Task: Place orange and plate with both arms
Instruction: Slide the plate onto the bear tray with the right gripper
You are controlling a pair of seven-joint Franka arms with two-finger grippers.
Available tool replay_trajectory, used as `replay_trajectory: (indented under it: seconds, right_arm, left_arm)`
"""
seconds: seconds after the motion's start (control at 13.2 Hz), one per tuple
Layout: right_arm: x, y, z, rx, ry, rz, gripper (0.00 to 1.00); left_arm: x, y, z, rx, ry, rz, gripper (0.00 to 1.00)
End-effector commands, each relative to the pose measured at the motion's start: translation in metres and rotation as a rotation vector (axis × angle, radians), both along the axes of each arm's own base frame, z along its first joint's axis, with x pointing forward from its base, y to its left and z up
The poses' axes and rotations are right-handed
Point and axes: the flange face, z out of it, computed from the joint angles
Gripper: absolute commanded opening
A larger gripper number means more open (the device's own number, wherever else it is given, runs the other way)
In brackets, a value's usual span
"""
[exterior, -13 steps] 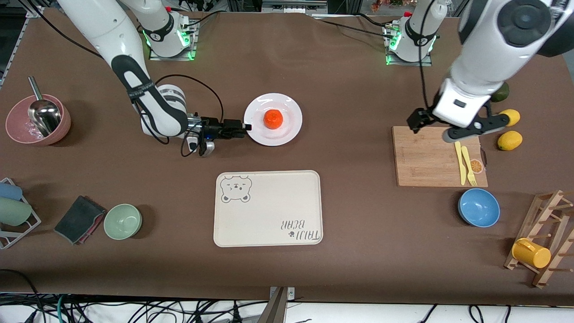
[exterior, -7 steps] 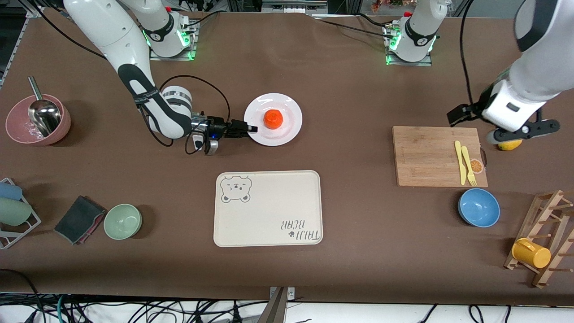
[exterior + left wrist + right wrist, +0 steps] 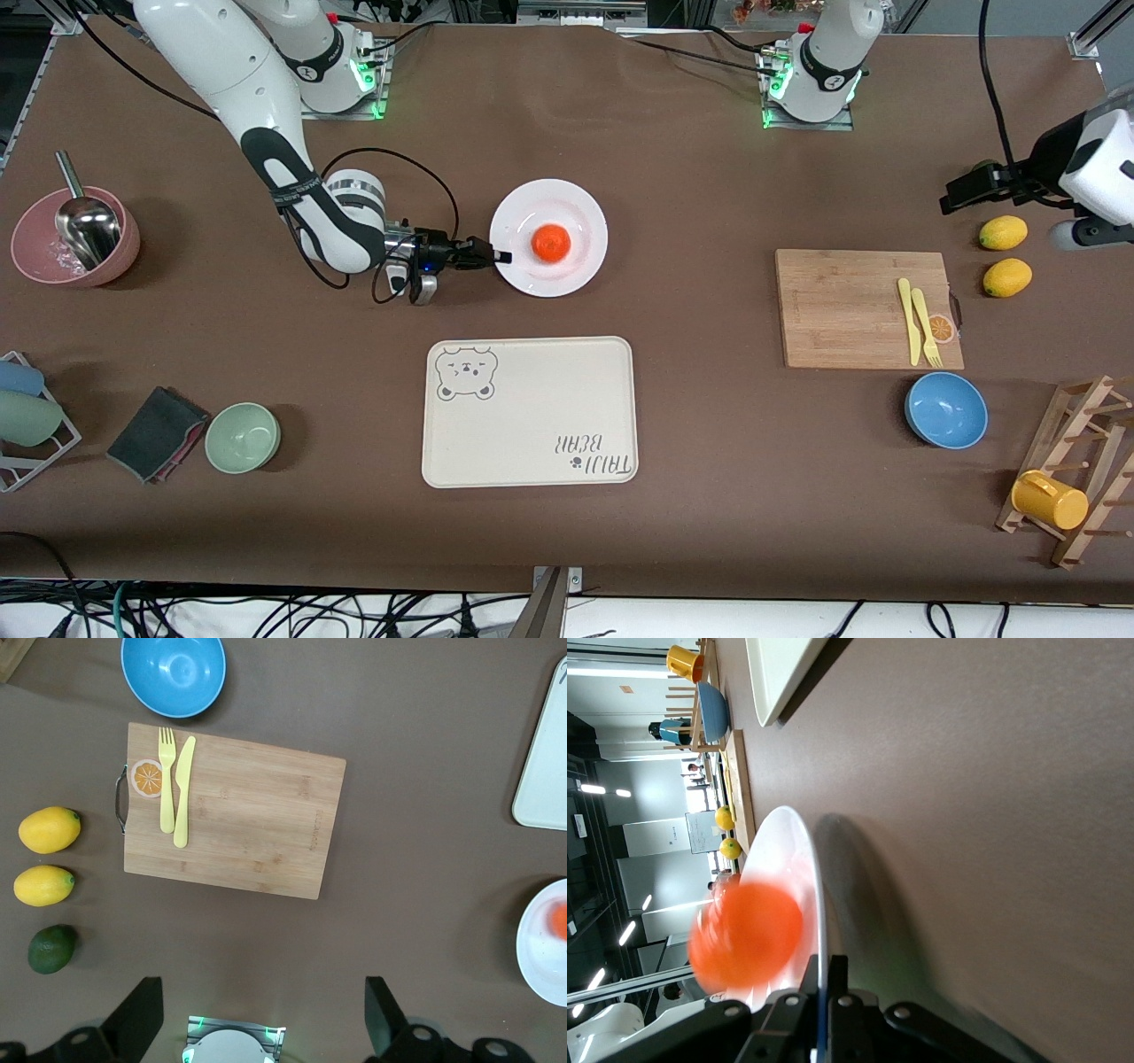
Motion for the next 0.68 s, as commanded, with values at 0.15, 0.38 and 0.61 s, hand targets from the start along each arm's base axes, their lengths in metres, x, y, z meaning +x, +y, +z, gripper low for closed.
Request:
replay_trajectory:
  seconds: [0.15,0.38,0.61]
  right_arm:
    - [0.020,-0.002,0.012,0.017,-0.036,-0.033,0.00]
    - [0.058,0.002,0.035,0.036,-0.113,-0.049,0.00]
    - [0.108,-0.003,0.060,0.044,-0.193,-0.088,0.00]
  left_arm:
    - [0.001,-0.006,0.006,-0.019,-0.006,-0.019,1.00]
    - [0.002,-0.002,0.012,-0.017,-0.020,-0.011,1.00]
    - [0.002,-0.002,0.013,-0.018,-0.021,-0.011,1.00]
